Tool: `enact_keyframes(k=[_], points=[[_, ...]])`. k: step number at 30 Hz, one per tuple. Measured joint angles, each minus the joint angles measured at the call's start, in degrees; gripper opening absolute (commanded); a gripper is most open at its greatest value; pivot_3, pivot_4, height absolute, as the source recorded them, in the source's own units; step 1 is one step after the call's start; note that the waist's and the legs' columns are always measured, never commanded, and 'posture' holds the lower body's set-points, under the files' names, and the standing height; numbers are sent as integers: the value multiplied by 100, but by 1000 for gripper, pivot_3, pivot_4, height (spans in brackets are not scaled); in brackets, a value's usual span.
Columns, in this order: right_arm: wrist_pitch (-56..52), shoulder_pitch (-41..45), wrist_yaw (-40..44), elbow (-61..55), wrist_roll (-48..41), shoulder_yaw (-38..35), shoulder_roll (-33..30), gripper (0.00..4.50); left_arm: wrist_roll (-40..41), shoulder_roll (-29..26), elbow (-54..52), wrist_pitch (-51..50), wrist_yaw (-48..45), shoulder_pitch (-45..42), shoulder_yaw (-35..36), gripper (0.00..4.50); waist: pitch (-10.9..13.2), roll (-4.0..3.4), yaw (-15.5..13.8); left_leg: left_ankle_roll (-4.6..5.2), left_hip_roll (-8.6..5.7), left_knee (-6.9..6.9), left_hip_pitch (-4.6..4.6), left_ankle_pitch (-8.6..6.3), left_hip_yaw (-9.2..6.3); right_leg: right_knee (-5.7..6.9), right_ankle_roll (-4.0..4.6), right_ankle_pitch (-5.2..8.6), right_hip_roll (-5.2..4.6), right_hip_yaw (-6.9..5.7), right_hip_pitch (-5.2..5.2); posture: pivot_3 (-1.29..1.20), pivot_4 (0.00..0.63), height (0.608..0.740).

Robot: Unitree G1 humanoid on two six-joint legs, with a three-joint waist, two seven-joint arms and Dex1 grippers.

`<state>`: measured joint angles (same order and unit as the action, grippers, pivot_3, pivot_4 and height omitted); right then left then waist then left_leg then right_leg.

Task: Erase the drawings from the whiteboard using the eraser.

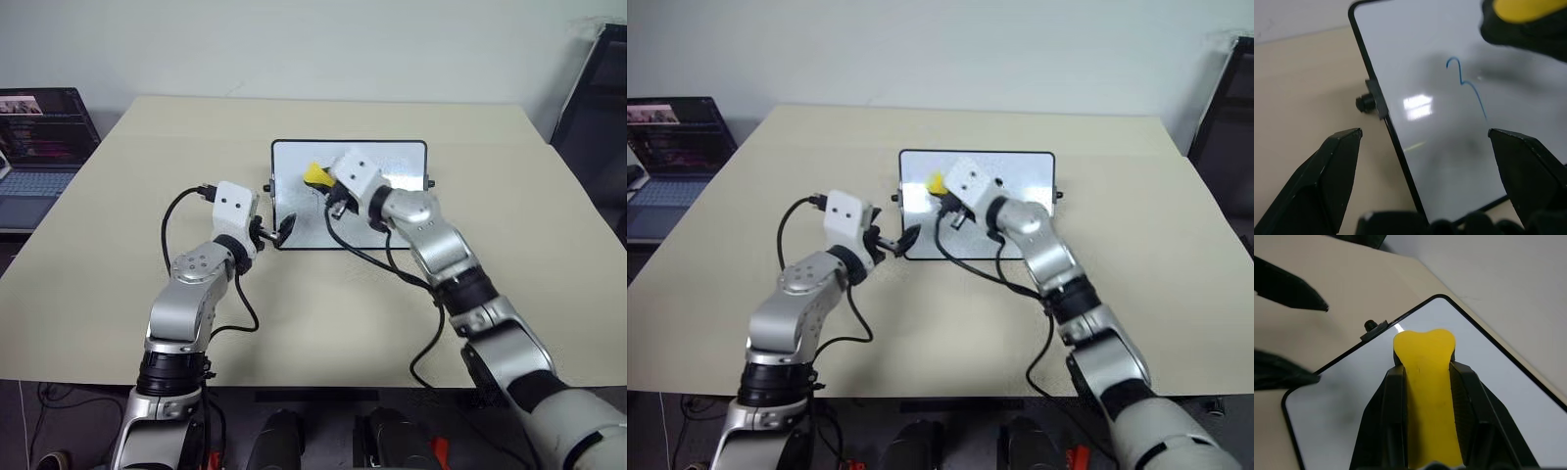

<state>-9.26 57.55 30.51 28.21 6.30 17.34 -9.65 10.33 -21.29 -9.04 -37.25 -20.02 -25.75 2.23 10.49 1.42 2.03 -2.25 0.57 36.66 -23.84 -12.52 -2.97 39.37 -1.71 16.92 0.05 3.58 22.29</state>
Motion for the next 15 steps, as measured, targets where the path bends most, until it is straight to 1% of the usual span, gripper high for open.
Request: enact_keyframes(k=[4, 10, 15], points=[[365, 404, -23, 917, 282, 119, 67, 860, -1, -154, 0, -236, -185, -3, -81, 4500, 0, 0, -19, 0, -4, 0, -2, 0, -1, -3, 0, 0, -6, -1, 0, 0, 150, 740], [670, 931, -216, 1969, 713, 245, 165, 860, -14, -202, 15, -233, -337, -45, -203, 4500, 1, -1, -5, 0, -2, -1, -2, 0, -1, 1, 1, 0, -6, -1, 3, 0, 150, 740], [808, 1090, -146, 2390, 921, 307, 149, 860, -24, -241, 87, -193, -515, -44, -311, 4500, 1, -2, 1, 0, -3, -1, -1, 0, 1, 2, 1, 0, -7, 1, 2, 0, 150, 740]])
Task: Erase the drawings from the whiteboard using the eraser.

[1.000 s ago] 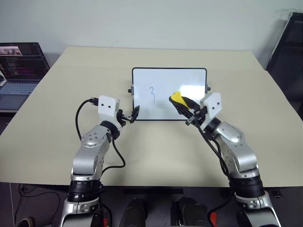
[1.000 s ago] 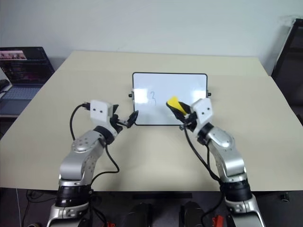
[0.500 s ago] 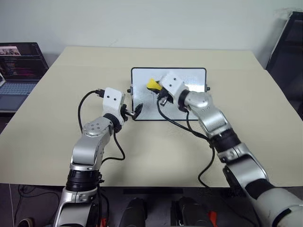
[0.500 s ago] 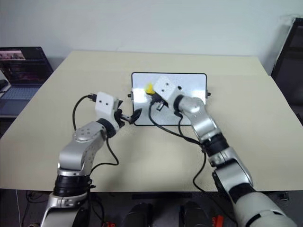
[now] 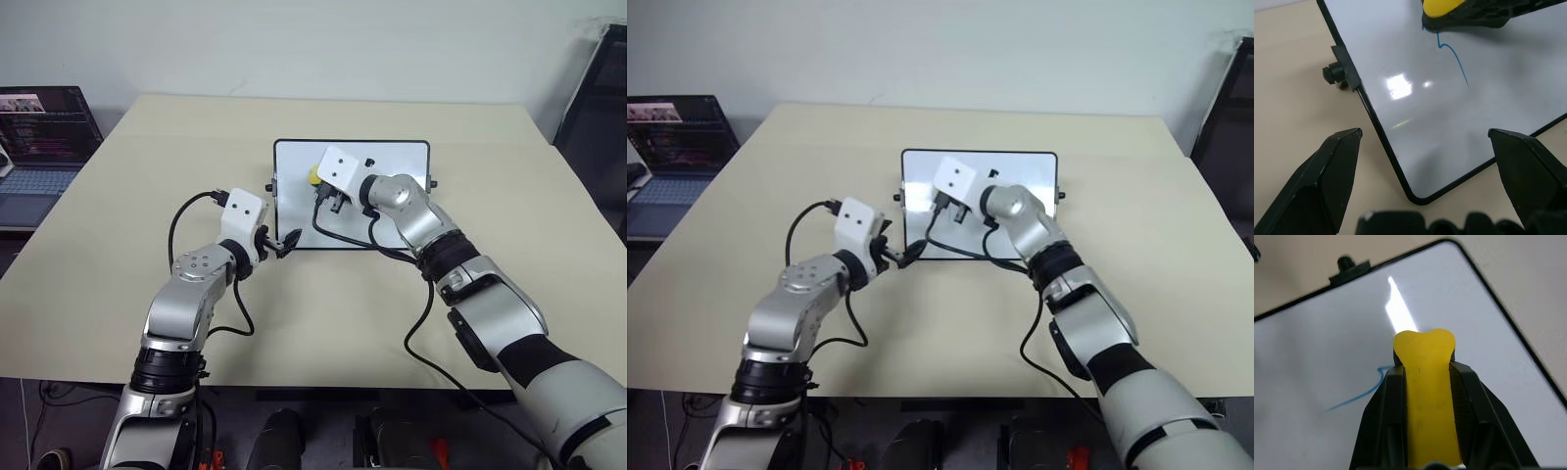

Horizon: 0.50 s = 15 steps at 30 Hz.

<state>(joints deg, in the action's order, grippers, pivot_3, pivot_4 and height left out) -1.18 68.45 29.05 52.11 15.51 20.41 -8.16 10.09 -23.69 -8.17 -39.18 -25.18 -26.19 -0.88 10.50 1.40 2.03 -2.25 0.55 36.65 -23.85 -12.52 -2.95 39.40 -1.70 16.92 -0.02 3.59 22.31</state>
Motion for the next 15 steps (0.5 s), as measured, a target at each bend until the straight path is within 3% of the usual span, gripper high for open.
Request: enact_keyframes(k=[15], points=[[336, 232, 130, 605, 122, -15, 174, 860, -21, -261, 219, 162, -419, -168, -123, 4500, 0, 0, 95, 0, 0, 5, 8, 1, -2, 23, 0, 0, 1, 0, -1, 0, 150, 740]])
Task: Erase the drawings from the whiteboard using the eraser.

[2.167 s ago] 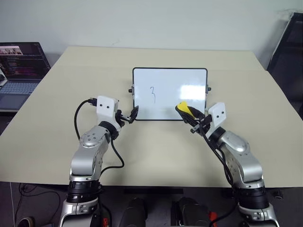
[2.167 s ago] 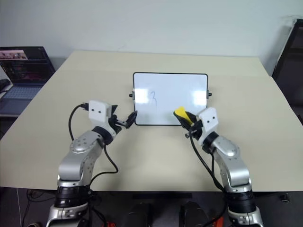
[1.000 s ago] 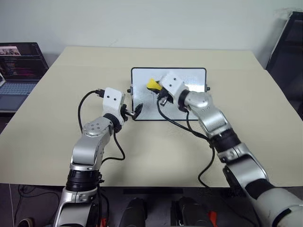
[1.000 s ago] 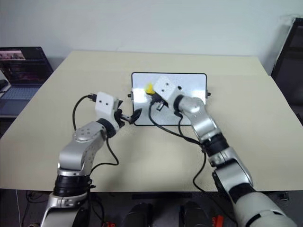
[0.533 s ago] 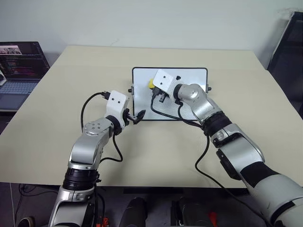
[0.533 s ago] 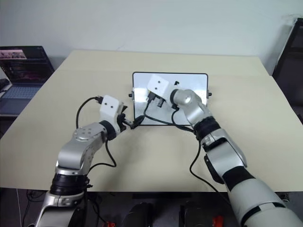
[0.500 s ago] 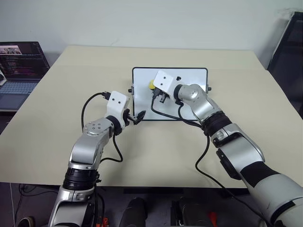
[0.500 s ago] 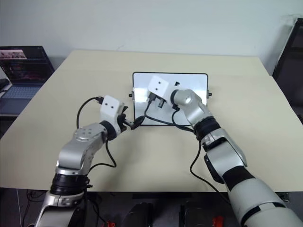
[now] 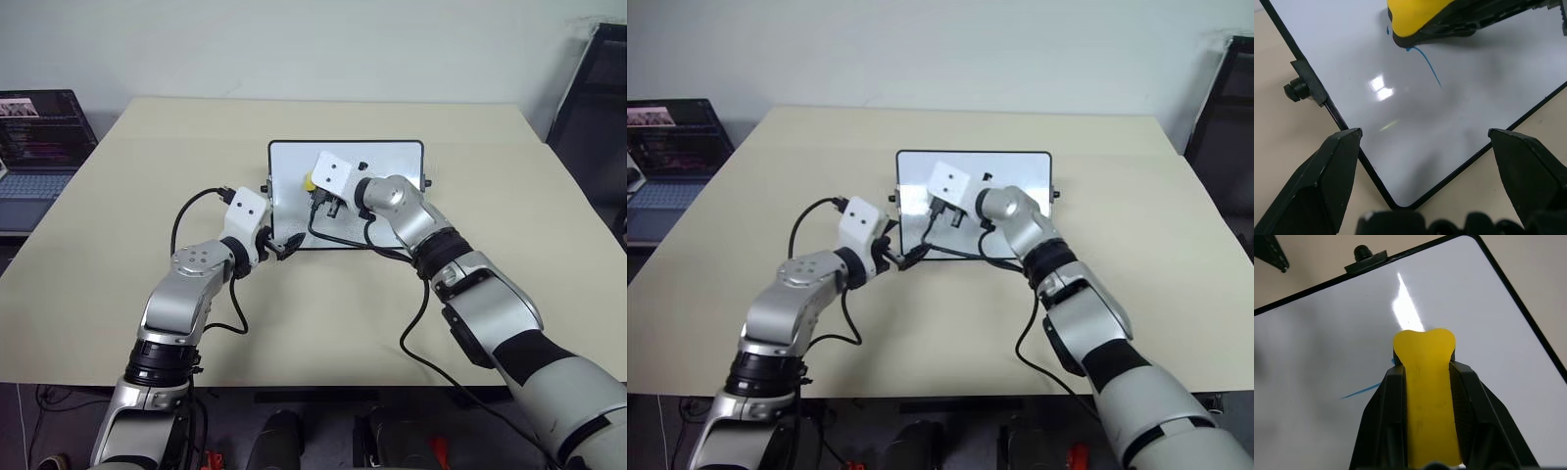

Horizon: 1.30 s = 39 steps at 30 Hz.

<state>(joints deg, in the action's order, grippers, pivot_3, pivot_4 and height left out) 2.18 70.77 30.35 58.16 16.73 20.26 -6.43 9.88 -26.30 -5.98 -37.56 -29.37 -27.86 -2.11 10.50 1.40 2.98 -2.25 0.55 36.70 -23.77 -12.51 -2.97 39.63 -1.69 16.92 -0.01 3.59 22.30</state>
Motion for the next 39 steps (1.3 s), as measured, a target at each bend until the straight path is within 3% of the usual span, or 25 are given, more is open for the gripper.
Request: enact_keyframes(k=[22, 29, 35, 39], points=[[-21, 83, -331, 410, -381, -596, 319, 860, 12, 22, -243, -223, 4, 8, -102, 4500, 1, -1, 28, 0, -1, 9, 4, 0, 1, 20, 0, 0, 1, 3, 1, 0, 150, 740], [-144, -1, 244, 278, -268, -389, 329, 860, 16, 24, -247, -236, 6, 6, -104, 4500, 1, -1, 29, 0, -1, 11, 5, 0, 0, 23, 0, 1, 1, 2, 0, 0, 150, 740], [-14, 61, -457, 339, -168, -396, 286, 860, 15, 27, -256, -238, 6, 7, -144, 4500, 1, -1, 27, 0, -2, 14, 5, 1, 0, 25, 0, 0, 1, 3, 1, 0, 150, 740], [-15, 88, -428, 348, -164, -390, 217, 860, 15, 26, -256, -237, 5, 7, -150, 4500, 1, -1, 18, 0, -3, 13, 4, 1, 0, 24, 0, 1, 1, 4, 0, 0, 150, 740]])
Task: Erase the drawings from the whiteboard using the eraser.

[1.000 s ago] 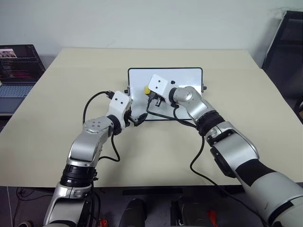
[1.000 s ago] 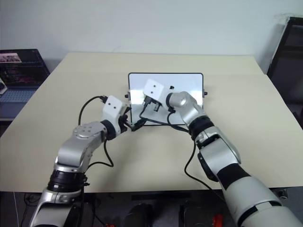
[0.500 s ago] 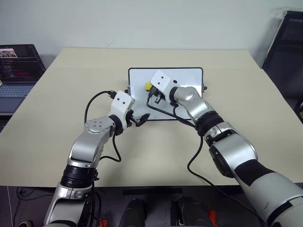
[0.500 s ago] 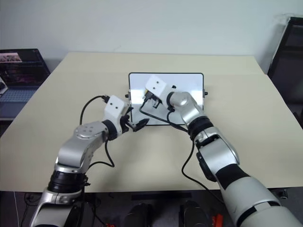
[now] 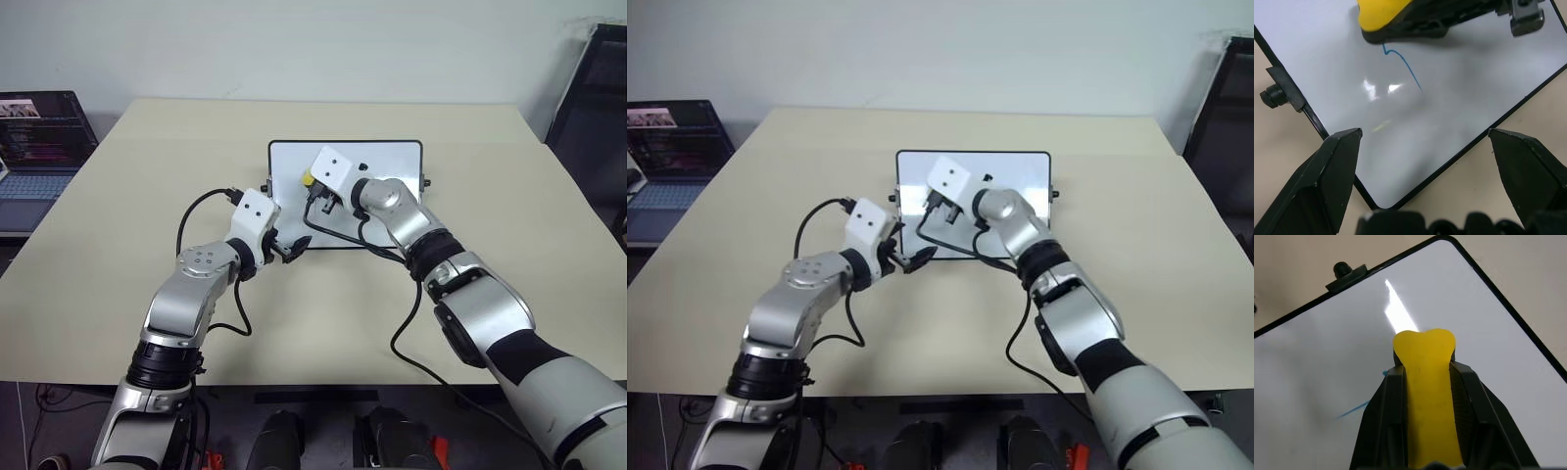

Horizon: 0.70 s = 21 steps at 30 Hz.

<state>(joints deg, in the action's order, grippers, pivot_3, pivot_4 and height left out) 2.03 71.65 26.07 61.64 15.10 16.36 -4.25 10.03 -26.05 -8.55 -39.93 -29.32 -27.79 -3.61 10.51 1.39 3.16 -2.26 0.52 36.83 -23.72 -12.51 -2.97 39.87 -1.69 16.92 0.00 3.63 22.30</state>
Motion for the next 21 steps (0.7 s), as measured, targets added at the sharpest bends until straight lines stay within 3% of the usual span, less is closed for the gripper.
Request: enact_keyframes(k=[8, 16, 21], points=[[-68, -172, 760, -306, 176, 300, -150, 860, -4, -23, 0, 5, 0, 21, 1, 4500, 0, 0, 11, 0, 1, 1, 8, 0, 1, 4, 0, 0, 1, 1, -4, 0, 150, 740], [102, -117, -7, -213, 241, 285, -191, 860, -3, -185, 0, 13, -11, 187, 11, 4500, 0, 0, 2, 1, 0, 2, 14, 2, 1, 7, 0, 0, 1, 3, -8, 0, 150, 740], [7, -146, 538, -336, 241, 361, -305, 860, -1, -213, 0, 33, -18, 236, 11, 4500, 0, 0, 1, 1, 1, 0, 14, 1, 3, 4, 0, 0, 1, 2, -9, 0, 150, 740]])
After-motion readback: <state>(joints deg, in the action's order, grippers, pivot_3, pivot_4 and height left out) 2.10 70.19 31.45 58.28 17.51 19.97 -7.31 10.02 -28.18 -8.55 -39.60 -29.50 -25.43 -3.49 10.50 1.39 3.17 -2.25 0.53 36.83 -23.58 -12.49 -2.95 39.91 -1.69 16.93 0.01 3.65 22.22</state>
